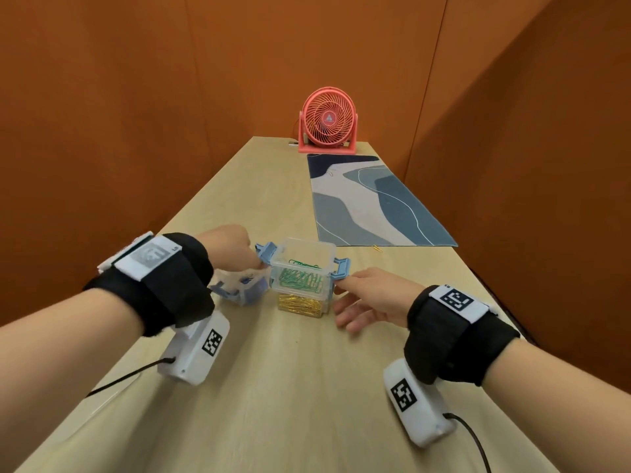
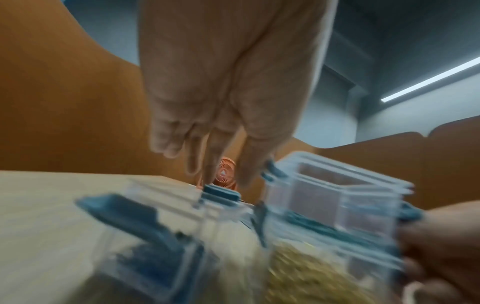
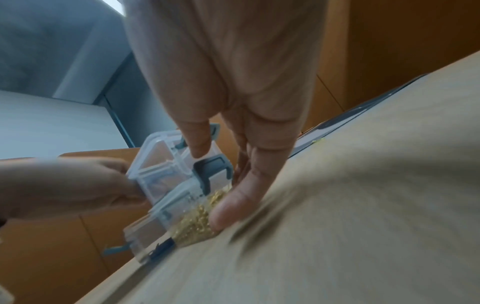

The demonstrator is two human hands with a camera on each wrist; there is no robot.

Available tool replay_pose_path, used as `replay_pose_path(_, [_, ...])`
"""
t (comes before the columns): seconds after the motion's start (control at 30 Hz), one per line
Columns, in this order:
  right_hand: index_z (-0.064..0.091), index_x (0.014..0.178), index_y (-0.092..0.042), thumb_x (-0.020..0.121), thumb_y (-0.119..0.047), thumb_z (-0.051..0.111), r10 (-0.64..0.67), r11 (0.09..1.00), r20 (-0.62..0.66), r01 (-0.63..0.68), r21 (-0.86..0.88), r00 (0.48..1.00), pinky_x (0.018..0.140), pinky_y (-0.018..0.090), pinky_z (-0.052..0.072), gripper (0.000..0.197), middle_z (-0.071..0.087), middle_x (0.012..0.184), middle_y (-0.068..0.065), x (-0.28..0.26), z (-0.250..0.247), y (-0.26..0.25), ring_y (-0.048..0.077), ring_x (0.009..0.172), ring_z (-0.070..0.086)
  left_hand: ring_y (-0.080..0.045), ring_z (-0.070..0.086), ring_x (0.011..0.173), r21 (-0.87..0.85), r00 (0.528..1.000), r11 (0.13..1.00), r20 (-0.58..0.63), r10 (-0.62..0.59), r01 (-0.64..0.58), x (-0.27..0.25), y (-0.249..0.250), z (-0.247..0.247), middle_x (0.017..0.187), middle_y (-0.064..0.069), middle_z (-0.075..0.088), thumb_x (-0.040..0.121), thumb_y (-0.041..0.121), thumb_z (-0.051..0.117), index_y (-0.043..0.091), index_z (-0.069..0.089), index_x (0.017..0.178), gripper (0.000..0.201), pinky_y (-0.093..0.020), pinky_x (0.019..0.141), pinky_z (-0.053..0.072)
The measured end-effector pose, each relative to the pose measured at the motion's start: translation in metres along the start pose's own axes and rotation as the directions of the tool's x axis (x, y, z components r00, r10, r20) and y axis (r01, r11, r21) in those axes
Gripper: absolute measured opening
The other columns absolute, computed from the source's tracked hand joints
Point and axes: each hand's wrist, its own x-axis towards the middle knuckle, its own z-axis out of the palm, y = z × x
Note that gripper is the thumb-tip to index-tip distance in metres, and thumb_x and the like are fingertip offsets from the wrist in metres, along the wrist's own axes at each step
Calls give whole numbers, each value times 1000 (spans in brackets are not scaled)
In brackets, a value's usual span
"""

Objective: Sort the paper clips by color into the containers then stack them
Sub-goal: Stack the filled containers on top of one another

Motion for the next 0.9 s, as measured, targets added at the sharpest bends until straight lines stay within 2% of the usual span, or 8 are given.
replay_pose_path(0.13, [51, 104, -2, 101, -26, 35, -8, 1000, -13, 8, -30, 1000, 44, 20, 51, 30, 57, 73, 7, 4, 11, -3, 14, 55, 58, -20, 54, 75, -254, 991, 960, -91, 94, -114, -4, 13, 8, 103, -12, 66, 94, 7, 39, 4, 64, 112, 30, -25, 65, 44])
replay_pose_path(0.23, [49, 79, -4, 101, -21, 26, -2, 996, -61, -4, -93, 998, 42, 20, 48, 36, 53, 66, 7, 8, 13, -5, 13, 48, 53, -14, 54, 55, -403, 997, 913, 16, 78, -65, -5, 15, 12, 74, -9, 64, 96, 8, 39, 2, 64, 86, 27, -17, 51, 48])
replay_pose_path(0.33, [45, 70, -6, 100, -18, 20, 5, 990, -89, -17, -136, 996, 47, 21, 47, 41, 51, 62, 9, 10, 10, -5, 16, 49, 49, -13, 54, 51, -385, 995, 921, 60, 84, -54, -2, 15, 18, 67, -7, 64, 94, 13, 49, 0, 66, 86, 23, -19, 57, 49])
replay_pose_path(0.47, [40, 66, -8, 100, -9, 20, 20, 985, -124, -41, -171, 992, 58, 28, 45, 40, 46, 59, 10, 12, 9, -5, 21, 50, 47, -10, 56, 49, -340, 994, 937, 32, 101, -85, 2, 17, 19, 71, -8, 68, 92, 14, 54, 1, 68, 88, 19, -20, 63, 51])
replay_pose_path(0.57, [40, 66, -6, 101, -13, 20, 42, 983, -150, -68, -168, 988, 49, 26, 44, 40, 45, 56, 10, 13, 5, -2, 21, 46, 46, -3, 56, 41, -330, 992, 938, 19, 124, -111, 3, 18, 18, 68, -5, 67, 92, 13, 55, 3, 67, 88, 16, -16, 58, 52])
replay_pose_path(0.7, [40, 66, -4, 100, -16, 22, 82, 991, -160, -97, -89, 984, 29, 13, 38, 40, 44, 50, 10, 13, 5, -2, 12, 21, 43, -8, 57, 50, -319, 990, 938, -12, 141, -137, 1, 21, 20, 71, -6, 68, 92, 11, 53, 1, 69, 93, 18, -19, 63, 52])
replay_pose_path(0.8, [40, 68, -4, 101, -17, 22, 90, 990, -156, -106, -95, 984, 29, 13, 39, 40, 42, 58, 10, 14, 5, -2, 10, 19, 41, -8, 56, 51, -277, 989, 950, -4, 148, -144, -1, 21, 20, 68, -4, 65, 92, 8, 50, 1, 68, 95, 20, -17, 58, 50])
replay_pose_path(0.9, [42, 69, -3, 100, -18, 24, 96, 990, -153, -110, -90, 984, 31, 16, 42, 39, 44, 53, 9, 15, 0, 1, 10, 21, 43, -11, 56, 62, -222, 988, 964, 21, 152, -144, -7, 19, 8, 93, -4, 66, 93, 5, 46, 8, 65, 109, 25, -17, 53, 46])
